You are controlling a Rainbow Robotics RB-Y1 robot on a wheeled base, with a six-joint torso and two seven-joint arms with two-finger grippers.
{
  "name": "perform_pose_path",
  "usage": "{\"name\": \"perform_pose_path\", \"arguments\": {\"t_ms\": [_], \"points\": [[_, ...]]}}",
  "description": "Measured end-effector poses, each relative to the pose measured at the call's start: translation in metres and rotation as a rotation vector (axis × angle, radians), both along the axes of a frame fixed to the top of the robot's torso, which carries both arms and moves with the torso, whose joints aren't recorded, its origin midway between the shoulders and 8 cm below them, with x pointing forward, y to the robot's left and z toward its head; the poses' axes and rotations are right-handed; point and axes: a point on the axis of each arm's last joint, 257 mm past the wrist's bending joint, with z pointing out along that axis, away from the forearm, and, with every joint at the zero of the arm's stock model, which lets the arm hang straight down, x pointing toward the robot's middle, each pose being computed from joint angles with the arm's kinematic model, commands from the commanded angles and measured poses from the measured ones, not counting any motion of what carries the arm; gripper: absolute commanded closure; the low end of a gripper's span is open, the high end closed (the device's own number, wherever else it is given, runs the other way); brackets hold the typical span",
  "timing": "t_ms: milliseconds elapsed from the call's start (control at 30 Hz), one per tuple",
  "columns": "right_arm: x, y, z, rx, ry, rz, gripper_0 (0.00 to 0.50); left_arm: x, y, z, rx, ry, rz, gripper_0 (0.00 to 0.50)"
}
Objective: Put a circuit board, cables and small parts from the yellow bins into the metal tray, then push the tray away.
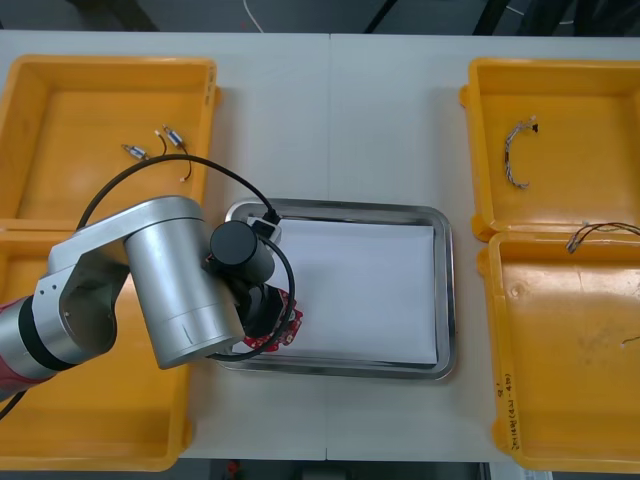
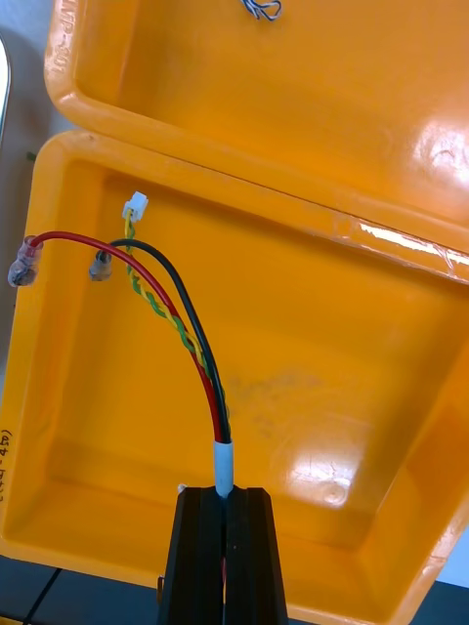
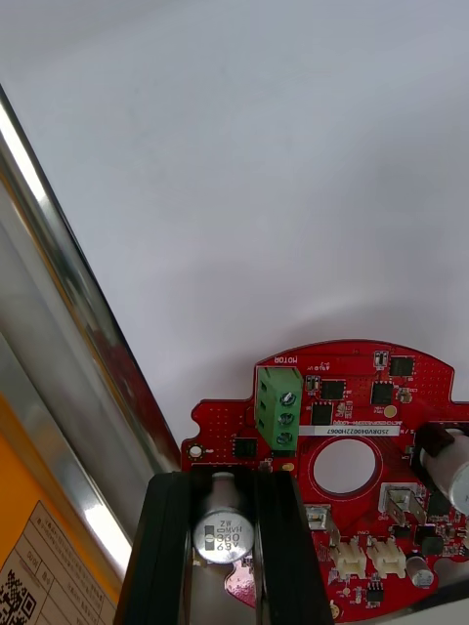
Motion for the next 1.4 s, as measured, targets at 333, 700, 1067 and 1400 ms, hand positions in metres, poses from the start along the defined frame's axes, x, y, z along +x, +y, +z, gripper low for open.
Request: {"name": "perform_pose_path", "arguments": {"t_ms": [333, 700, 1067, 1400], "points": [[0.007, 0.009, -0.001, 0.014, 0.001, 0.038, 0.500, 0.010, 0.002, -0.016, 0.022, -0.024, 0.004, 0.497], [0.010, 0.012, 0.003, 0.001, 0.005, 0.109, 0.500, 0.010, 0.002, -0.016, 0.005, -0.022, 0.036, 0.000], [0.012, 0.011, 0.004, -0.005, 0.005, 0.123, 0.500, 0.001, 0.003, -0.003, -0.004, 0.005, 0.049, 0.000], [0.012, 0.019, 0.007, 0.006, 0.008, 0.149, 0.500, -0.003, 0.025, 0.046, -0.041, 0.040, 0.138, 0.000]]}}
